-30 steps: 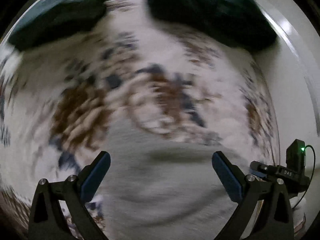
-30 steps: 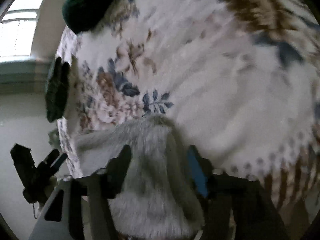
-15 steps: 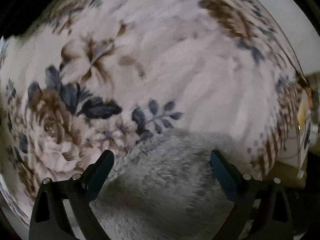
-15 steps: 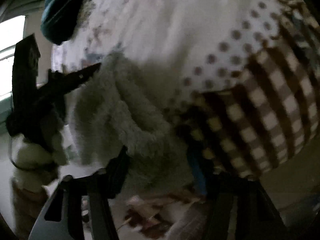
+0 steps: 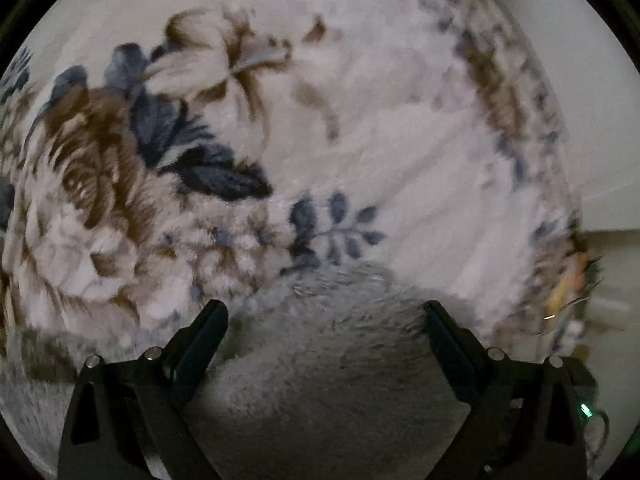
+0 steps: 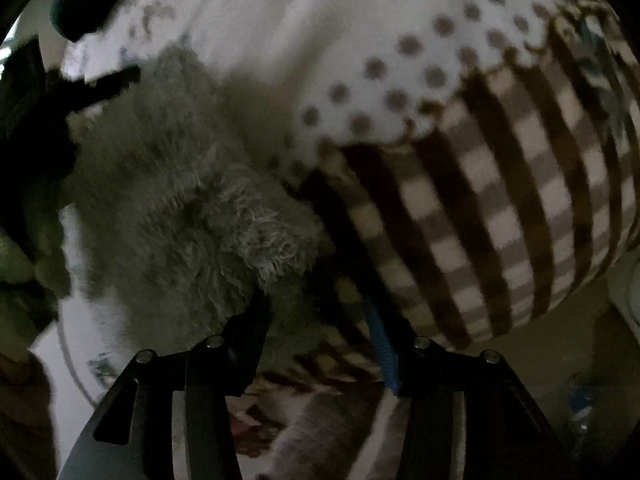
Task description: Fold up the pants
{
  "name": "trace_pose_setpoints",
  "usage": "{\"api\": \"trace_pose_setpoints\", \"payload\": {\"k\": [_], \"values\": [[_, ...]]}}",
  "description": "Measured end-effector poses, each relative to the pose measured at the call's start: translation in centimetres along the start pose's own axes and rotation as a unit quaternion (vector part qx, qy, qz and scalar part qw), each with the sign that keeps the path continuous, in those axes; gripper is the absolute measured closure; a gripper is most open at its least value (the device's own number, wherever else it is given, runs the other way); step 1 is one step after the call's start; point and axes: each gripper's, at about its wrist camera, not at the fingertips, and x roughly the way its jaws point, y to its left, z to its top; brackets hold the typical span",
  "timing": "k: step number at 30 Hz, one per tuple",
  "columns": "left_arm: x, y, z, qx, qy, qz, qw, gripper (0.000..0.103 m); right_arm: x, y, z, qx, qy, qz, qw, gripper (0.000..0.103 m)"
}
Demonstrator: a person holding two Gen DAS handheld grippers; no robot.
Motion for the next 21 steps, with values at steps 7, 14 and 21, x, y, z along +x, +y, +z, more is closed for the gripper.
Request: {"api": "trace_pose_setpoints", "payload": {"k": [7,14,21], "values": [[-9.9,3.8,-4.9,-0.068,-0.125,-0.124,0.9821,0.0,-3.6,0.3,-0.9,-0.019,-0.047,0.106,0.993,0.003],[-11.4,11.4,-13.7,-0.176,-0.202,-0.127,0.9551,0.0,2.8,0.9,-0.2,-0.035,-0.008,0.201,0.979,0.0],[-6.1,16.3,-19.7,-0.249,-0.182,-0.178,0.9345,0.0,7.1,2.7,-0.8,-0.082,-0.007,0.218,0.973,0.0]]}}
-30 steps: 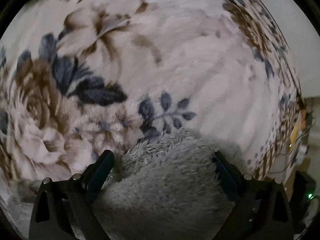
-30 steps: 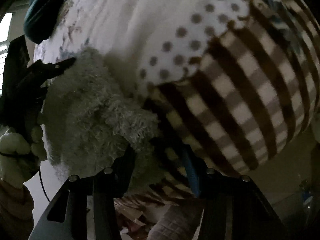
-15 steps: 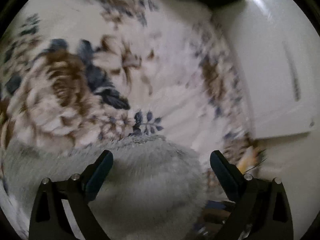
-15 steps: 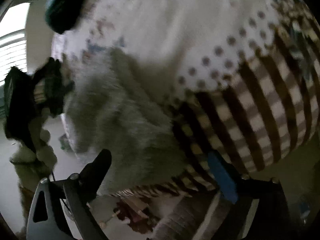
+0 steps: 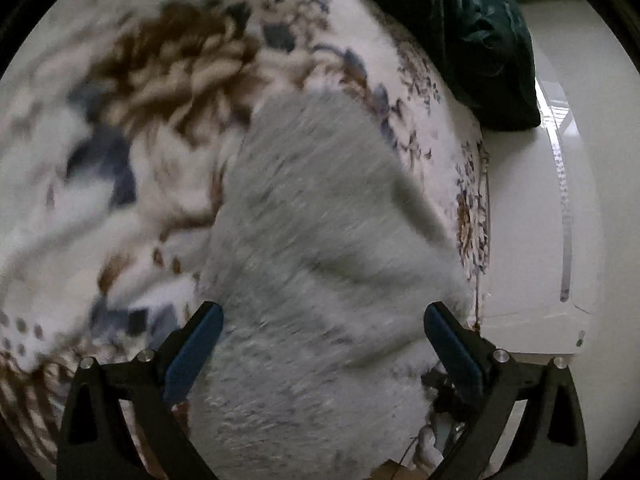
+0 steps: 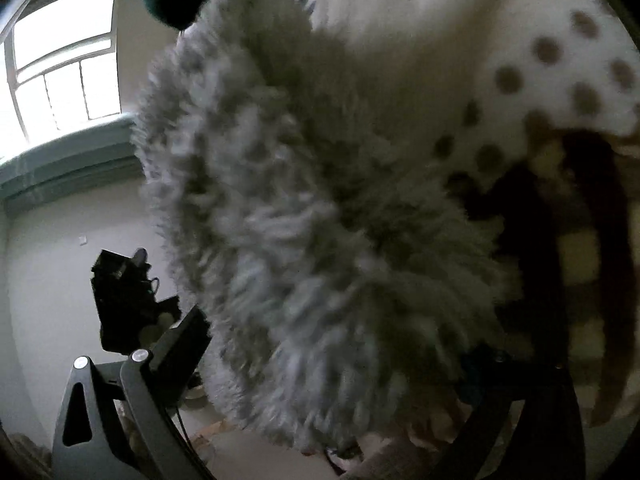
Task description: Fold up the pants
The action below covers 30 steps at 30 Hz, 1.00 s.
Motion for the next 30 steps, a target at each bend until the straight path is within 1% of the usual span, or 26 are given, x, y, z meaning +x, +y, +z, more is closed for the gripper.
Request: {"api": "trace_pose_setpoints", "payload": {"k": [1,3,6,7,9,10,11,12,13,14,15,18,21,24,26,30], "values": [[0.5,0.7,-0.2,-0.003,0.004,-0.005,1.0,0.0,0.5,0.0,0.0,-0.006,0.004,-0.005,1.0,0.0],[1.4,1.6,-0.2,-0.007,0.014,-0.025,0.9996,0.0,1.1,-0.1,0.3,-0.002,0.009,-0.002,1.0,0.0],[2.7,2.6,-0.3,-0.017,0.028,-0.031,0.999,0.0,1.8,-0.3,0.8,0.014,0.015,0.008,1.0,0.0],[3.4,3.1,-0.4,-0.027,0.034,-0.034,0.9984,0.0,2.0,-0.3,0.9,0.019,0.014,0.011,1.0,0.0],[4.0,3.9,-0.5,-0.05,0.032,-0.046,0.9972,0.0,2.1,-0.4,0.9,0.026,0.009,0.015,0.999,0.0],[3.8,4.0,-0.8,-0.052,0.031,-0.056,0.9966,0.0,2.1,-0.4,0.8,0.03,0.003,0.016,0.999,0.0],[3.6,3.8,-0.8,-0.053,0.027,-0.066,0.9961,0.001,2.2,-0.3,0.7,0.033,-0.003,0.018,0.999,0.002],[3.2,3.5,-0.8,-0.053,0.02,-0.073,0.9957,0.006,2.1,-0.2,0.6,0.033,-0.01,0.02,0.999,0.014],[2.7,3.3,-0.8,-0.052,0.013,-0.087,0.9948,0.011,2.1,0.1,0.3,0.033,-0.017,0.017,0.999,0.023],[2.3,3.0,-0.8,-0.051,0.009,-0.092,0.9945,0.025,2.1,0.4,0.1,0.029,-0.02,0.013,0.999,0.04],[1.9,2.7,-0.7,-0.05,0.006,-0.092,0.9944,0.038,2.0,0.7,-0.1,0.025,-0.023,0.009,0.999,0.045],[0.4,1.9,-0.6,-0.05,-0.004,-0.103,0.9934,0.048,1.5,2.8,-0.8,0.007,-0.04,-0.008,0.999,0.052],[-1.0,0.9,-0.5,-0.045,-0.006,-0.105,0.9934,0.051,0.9,5.0,-1.2,-0.004,-0.051,-0.011,0.999,0.055],[-3.0,-0.7,0.1,-0.035,-0.013,-0.108,0.9934,0.051,0.4,8.1,-1.2,-0.023,-0.056,-0.019,0.998,0.056],[-4.5,-1.7,1.2,-0.033,-0.023,-0.112,0.9929,0.051,0.1,10.6,-1.2,-0.036,-0.059,-0.018,0.997,0.057],[-9.0,-2.4,3.4,-0.027,-0.047,-0.123,0.9909,0.051,0.2,16.6,-0.7,-0.07,-0.062,-0.017,0.995,0.057]]}}
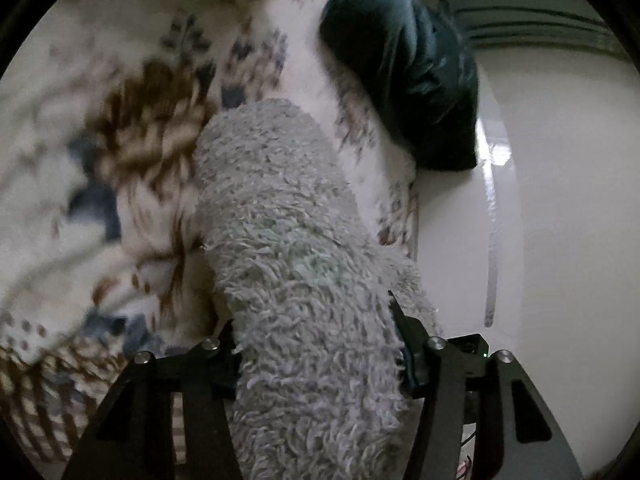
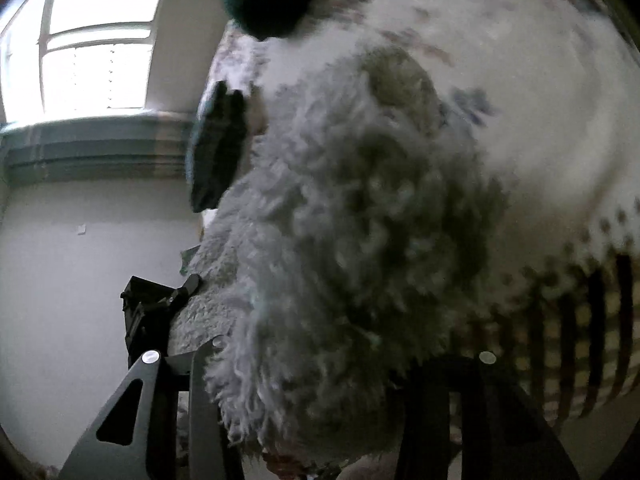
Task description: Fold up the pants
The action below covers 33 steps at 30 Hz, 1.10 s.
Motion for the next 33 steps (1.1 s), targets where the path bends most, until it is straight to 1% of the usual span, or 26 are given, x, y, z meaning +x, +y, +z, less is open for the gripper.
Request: {"api": "trace_pose_setpoints", "payload": {"k": [4,6,9,10,11,12,13,15,16,18,19,20,21,23,24,25,26,28,30,31,32,33], "values": [[-4.1,-2.5,4.4,0.015,-0.025,-0.013,0.9995,0.051,1.3,7.0,2.3,-0.043,-0.008,-0.001,0.999,0.057],[-6.5,-3.6,7.3,0.025,-0.036,-0.02,0.9988,0.051,1.4,9.9,4.8,-0.05,-0.016,0.007,0.999,0.057],[-10.7,-5.6,13.7,0.048,-0.048,-0.027,0.9973,0.051,3.4,16.6,7.5,-0.066,-0.036,0.021,0.997,0.057],[-11.8,-6.1,15.7,0.055,-0.052,-0.028,0.9967,0.051,3.2,17.7,8.4,-0.069,-0.041,0.026,0.996,0.057],[-12.9,-6.6,17.9,0.062,-0.056,-0.029,0.9961,0.051,4.4,20.1,9.9,-0.071,-0.048,0.033,0.996,0.057],[-14.3,-7.1,21.0,0.071,-0.061,-0.029,0.9952,0.051,5.4,22.3,11.7,-0.073,-0.054,0.036,0.995,0.057],[-15.4,-7.2,22.3,0.077,-0.063,-0.029,0.9946,0.051,7.1,24.7,13.1,-0.078,-0.062,0.041,0.994,0.057],[-17.3,-7.3,27.5,0.087,-0.072,-0.027,0.9932,0.051,10.4,28.4,16.0,-0.085,-0.074,0.051,0.992,0.057],[-18.3,-7.0,30.8,0.093,-0.079,-0.025,0.9922,0.051,12.7,30.3,17.9,-0.088,-0.08,0.056,0.991,0.057],[-19.2,-6.1,35.2,0.098,-0.086,-0.023,0.9912,0.051,16.8,32.8,21.1,-0.093,-0.086,0.066,0.99,0.057],[-19.5,-5.3,37.5,0.1,-0.09,-0.022,0.9907,0.051,18.2,34.0,22.4,-0.097,-0.088,0.064,0.989,0.057],[-19.7,-4.3,39.7,0.103,-0.094,-0.019,0.9901,0.051,20.5,35.0,23.7,-0.101,-0.088,0.065,0.989,0.057],[-19.9,-2.9,42.1,0.1,-0.096,-0.018,0.9901,0.051,22.9,35.6,25.1,-0.103,-0.087,0.067,0.989,0.057],[-19.9,-0.1,45.0,0.1,-0.099,-0.009,0.99,0.051,27.4,36.1,27.1,-0.106,-0.08,0.063,0.989,0.057],[-19.8,0.8,45.7,0.098,-0.099,-0.006,0.9902,0.051,29.3,35.7,27.8,-0.105,-0.077,0.062,0.99,0.057],[-19.4,2.7,46.7,0.095,-0.096,0.003,0.9908,0.051,31.9,35.3,28.6,-0.102,-0.071,0.052,0.991,0.057],[-19.1,4.2,47.3,0.09,-0.094,0.011,0.9914,0.051,33.2,35.0,29.1,-0.1,-0.067,0.049,0.992,0.057],[-18.4,7.4,48.5,0.072,-0.086,0.028,0.9933,0.051,36.5,34.2,29.6,-0.094,-0.055,0.028,0.994,0.057],[-18.2,9.9,48.8,0.055,-0.078,0.041,0.9946,0.051,38.5,32.9,29.6,-0.088,-0.046,0.01,0.995,0.057],[-18.4,10.7,48.6,0.055,-0.078,0.048,0.9943,0.051,38.6,32.2,29.9,-0.086,-0.046,0.002,0.995,0.056],[-18.5,11.0,48.4,0.058,-0.077,0.053,0.994,0.05,38.3,31.4,29.3,-0.083,-0.043,-0.003,0.996,0.053],[-18.7,11.1,48.2,0.057,-0.077,0.056,0.9938,0.05,37.8,30.8,29.2,-0.08,-0.038,-0.006,0.996,0.045]]}}
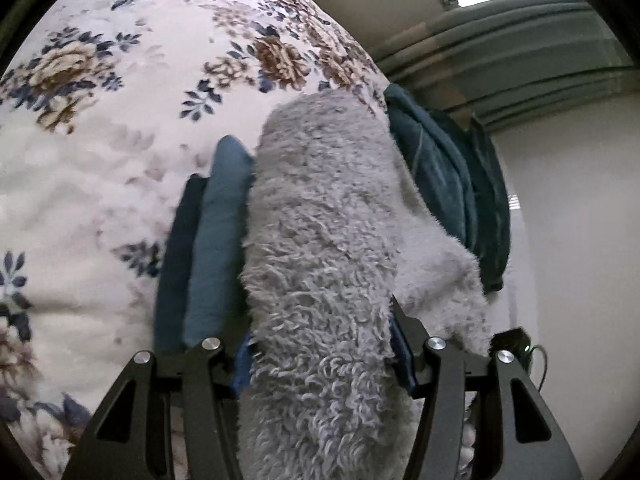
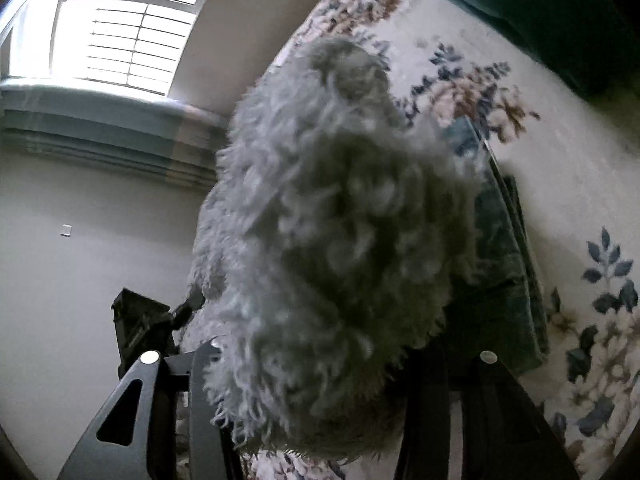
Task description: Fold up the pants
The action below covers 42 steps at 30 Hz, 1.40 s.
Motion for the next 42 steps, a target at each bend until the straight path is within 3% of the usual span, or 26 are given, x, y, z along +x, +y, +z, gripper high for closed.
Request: {"api": "trace_pose_setpoints", "payload": {"k": [1,3,5,7,8,9,13,16,19,21,24,30,38,42], "values": [[-0.2,0.0,-0.3,-0.002,0.001,0.008,1.0,0.049,0.0,0.1,0.0,0.0,0.007,-0.013,1.0,0.042],[-0.8,-0.5,-0.5,-0.002,0.002,0.04,0.9992,0.044,-1.4,-0.2,-0.3,-0.006,0.018,-0.037,0.999,0.024],[-1.5,-2.0,-1.4,0.02,-0.001,0.108,0.994,0.03,-3.6,1.5,-0.4,-0.013,0.023,-0.071,0.997,0.009],[-1.8,-3.3,-2.2,0.055,-0.007,0.168,0.9843,0.016,-4.9,3.2,-0.7,-0.043,0.017,-0.115,0.992,0.007],[-2.0,-4.0,-2.7,0.071,-0.01,0.193,0.9785,0.007,-5.6,4.4,-1.0,-0.067,0.012,-0.157,0.985,0.007],[-2.2,-4.6,-3.2,0.081,-0.014,0.216,0.9729,0.004,-6.0,5.1,-1.0,-0.082,0.008,-0.183,0.98,0.004],[-3.6,-8.1,-6.4,0.124,-0.029,0.308,0.9428,0.004,-8.7,9.5,-4.2,-0.159,-0.024,-0.335,0.928,0.0],[-5.3,-11.2,-8.8,0.146,-0.042,0.337,0.9291,0.004,-11.6,12.5,-7.2,-0.187,-0.06,-0.399,0.896,0.0],[-7.8,-14.6,-11.6,0.167,-0.065,0.351,0.9191,0.004,-15.6,16.0,-10.6,-0.199,-0.089,-0.414,0.884,0.0],[-9.4,-16.6,-13.2,0.176,-0.077,0.35,0.917,0.004,-19.6,19.1,-13.3,-0.209,-0.11,-0.418,0.877,0.0],[-12.6,-20.1,-15.9,0.19,-0.099,0.348,0.9128,0.004,-25.4,22.9,-16.9,-0.21,-0.126,-0.403,0.882,0.0],[-19.3,-26.9,-22.5,0.209,-0.142,0.34,0.906,0.004,-35.7,28.6,-24.1,-0.232,-0.154,-0.385,0.88,0.0],[-27.0,-32.6,-32.2,0.218,-0.201,0.346,0.8904,0.004,-48.8,34.4,-35.0,-0.278,-0.202,-0.348,0.872,0.0],[-29.8,-34.3,-36.2,0.211,-0.216,0.346,0.8884,0.004,-54.0,35.9,-39.1,-0.284,-0.217,-0.333,0.872,0.0]]}}
